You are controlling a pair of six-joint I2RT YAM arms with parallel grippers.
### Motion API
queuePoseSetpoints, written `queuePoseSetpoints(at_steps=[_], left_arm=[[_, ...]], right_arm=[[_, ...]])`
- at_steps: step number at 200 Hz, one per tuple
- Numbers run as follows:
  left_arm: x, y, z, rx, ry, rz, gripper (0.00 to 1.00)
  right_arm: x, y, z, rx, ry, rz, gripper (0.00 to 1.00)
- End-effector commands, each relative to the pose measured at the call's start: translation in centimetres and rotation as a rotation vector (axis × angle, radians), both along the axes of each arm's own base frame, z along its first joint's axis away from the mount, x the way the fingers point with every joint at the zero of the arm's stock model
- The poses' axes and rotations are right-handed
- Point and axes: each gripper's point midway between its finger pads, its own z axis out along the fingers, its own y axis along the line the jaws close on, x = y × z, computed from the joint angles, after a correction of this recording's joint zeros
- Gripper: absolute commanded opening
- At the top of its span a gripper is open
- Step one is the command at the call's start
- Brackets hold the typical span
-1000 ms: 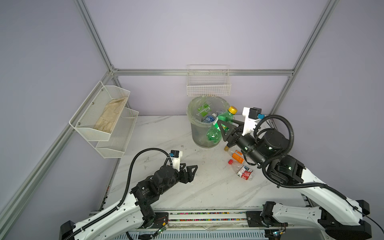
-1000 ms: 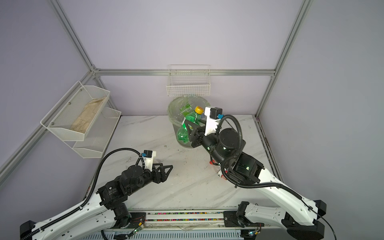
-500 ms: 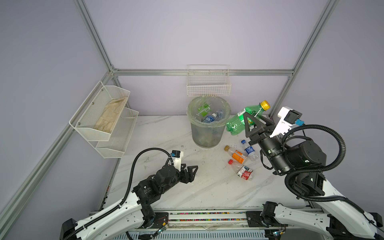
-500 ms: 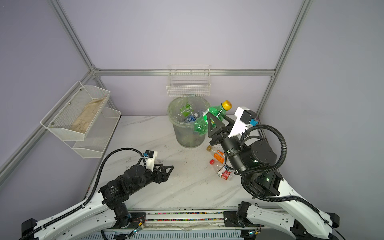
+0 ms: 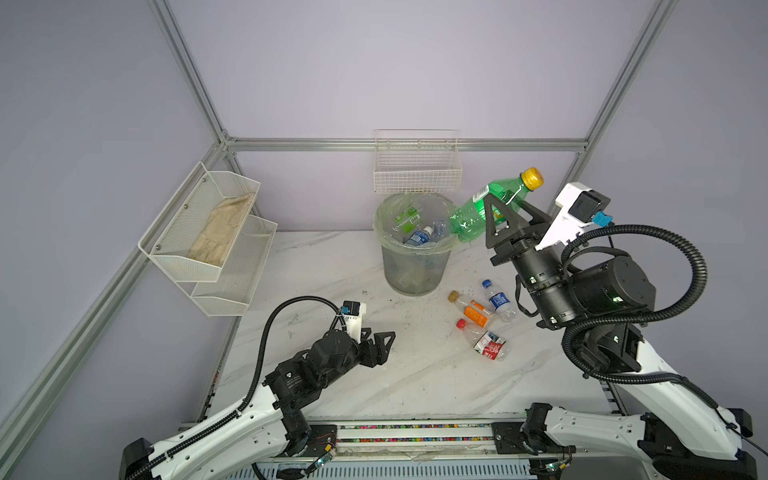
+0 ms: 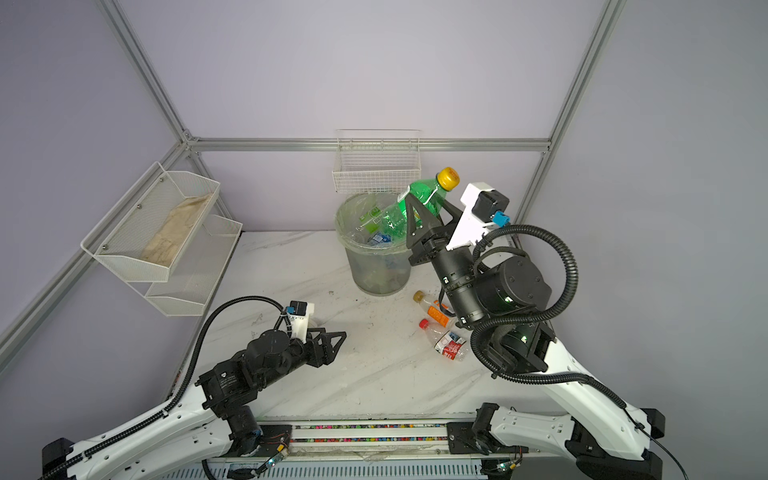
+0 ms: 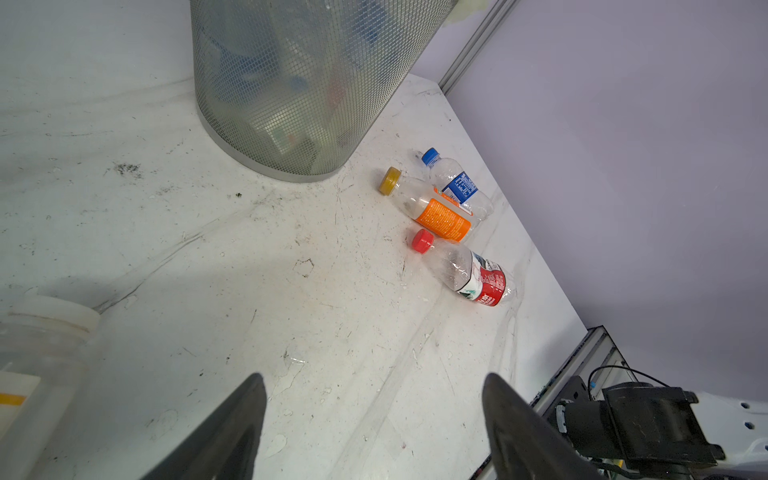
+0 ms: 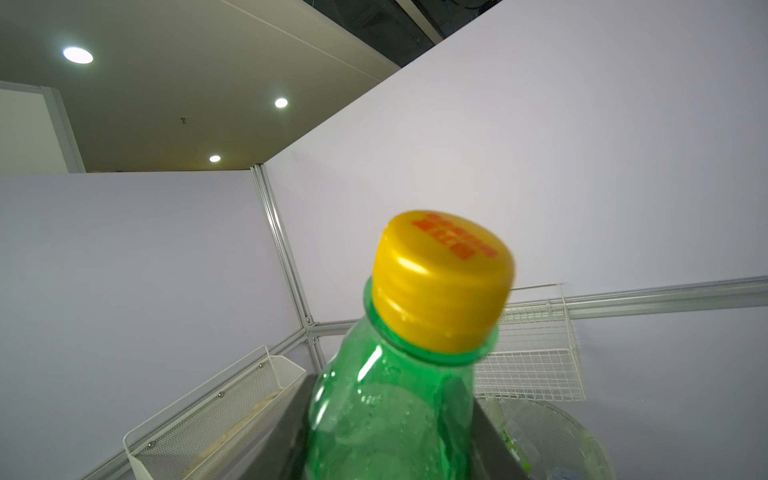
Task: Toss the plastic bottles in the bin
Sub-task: 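Carry the green bottle over the bin opening with the right gripper, then open the right gripper to drop the green bottle into the bin, then withdraw the right gripper toward the orange bottle while the left gripper nears the white-capped bottle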
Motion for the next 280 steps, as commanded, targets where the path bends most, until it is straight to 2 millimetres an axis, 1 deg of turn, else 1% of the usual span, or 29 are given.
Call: queuePoseSetpoints(at_steps=[1,6,13,24,31,35,40,44,50,68,72,75,76,81,83,89,96,100,111,119,136,150,189,217,237,270,277,278,280], left_arm=[[0.1,0.3,0.1,-0.007,-0.015,0.013,0.8],[0.1,0.2,0.3,-0.008,-0.017,0.01,0.8],[0.1,0.1,0.5,-0.011,-0.019,0.007,0.8],[0.1,0.1,0.8,-0.011,-0.021,0.002,0.8],[0.1,0.1,1.0,-0.011,-0.021,0.0,0.8],[0.1,0.1,1.1,-0.013,-0.021,0.001,0.8],[0.1,0.1,1.2,-0.014,-0.023,0.001,0.8],[0.0,0.2,1.4,-0.016,-0.025,0.002,0.8],[0.0,0.2,1.5,-0.018,-0.026,0.0,0.8],[-0.3,0.4,2.0,-0.035,-0.03,0.0,0.8],[-0.4,0.5,2.1,-0.038,-0.031,0.001,0.8],[-0.4,0.6,2.1,-0.04,-0.031,0.001,0.8],[-0.5,0.7,2.1,-0.041,-0.031,0.002,0.8],[-0.6,0.9,2.2,-0.043,-0.032,0.004,0.8],[-0.6,1.0,2.2,-0.043,-0.032,0.006,0.8],[-0.8,1.2,2.3,-0.045,-0.033,0.011,0.8],[-1.0,1.6,2.4,-0.046,-0.035,0.017,0.8],[-1.0,1.9,2.3,-0.043,-0.035,0.021,0.8],[-1.3,2.5,2.2,-0.042,-0.039,0.035,0.8],[-1.4,3.0,2.2,-0.042,-0.044,0.046,0.8],[-1.5,3.5,2.2,-0.052,-0.059,0.059,0.8],[-1.5,3.7,2.2,-0.053,-0.062,0.068,0.8],[-1.2,3.2,1.7,-0.026,-0.041,0.063,0.81],[-1.0,3.0,0.7,-0.001,-0.002,0.073,0.81],[-0.8,3.4,0.2,0.013,0.014,0.098,0.81],[-0.6,5.2,-0.5,0.05,0.029,0.181,0.82],[-0.6,5.7,-0.7,0.058,0.033,0.205,0.83],[-0.6,5.8,-0.7,0.058,0.034,0.208,0.83],[-0.6,5.9,-0.7,0.06,0.036,0.214,0.83]], right_arm=[[1.2,0.3,1.5,0.009,-0.061,-0.097,0.35],[2.2,0.8,1.1,-0.007,-0.04,-0.135,0.37],[3.7,2.1,0.5,-0.053,-0.021,-0.179,0.37],[5.7,4.7,-0.7,-0.129,0.0,-0.193,0.39],[7.0,5.8,-1.3,-0.156,0.007,-0.198,0.39],[8.3,7.0,-2.4,-0.18,0.022,-0.198,0.4],[9.8,7.6,-3.2,-0.196,0.038,-0.197,0.39],[10.9,7.9,-3.8,-0.2,0.052,-0.193,0.4],[13.0,8.4,-5.0,-0.206,0.081,-0.181,0.4],[19.5,8.6,-10.0,-0.226,0.216,-0.174,0.4],[20.6,8.5,-11.1,-0.232,0.246,-0.183,0.43],[21.2,8.5,-11.8,-0.235,0.267,-0.189,0.52],[21.5,8.5,-12.1,-0.237,0.275,-0.192,0.56],[22.5,8.6,-13.3,-0.242,0.309,-0.193,0.9],[22.8,8.7,-13.7,-0.242,0.321,-0.188,0.96],[23.7,9.5,-14.9,-0.265,0.361,-0.158,0.97],[24.1,10.6,-15.9,-0.308,0.4,-0.118,0.97],[24.3,10.8,-16.4,-0.336,0.423,-0.119,0.97],[24.0,11.7,-16.9,-0.354,0.453,-0.086,0.97],[23.4,11.7,-16.5,-0.345,0.44,-0.068,0.97],[21.5,11.2,-14.5,-0.29,0.362,-0.014,0.97],[20.1,10.3,-12.9,-0.257,0.322,-0.003,0.97],[18.2,8.5,-11.5,-0.227,0.305,-0.012,0.97],[16.7,7.3,-11.0,-0.187,0.292,-0.004,0.97],[15.8,6.5,-10.9,-0.175,0.29,-0.003,0.97],[14.4,5.4,-11.5,-0.172,0.298,0.0,0.97],[14.5,5.5,-12.4,-0.18,0.31,0.002,0.97],[14.1,5.2,-11.8,-0.171,0.299,0.002,0.97],[13.8,4.9,-11.5,-0.165,0.293,0.003,0.97]])
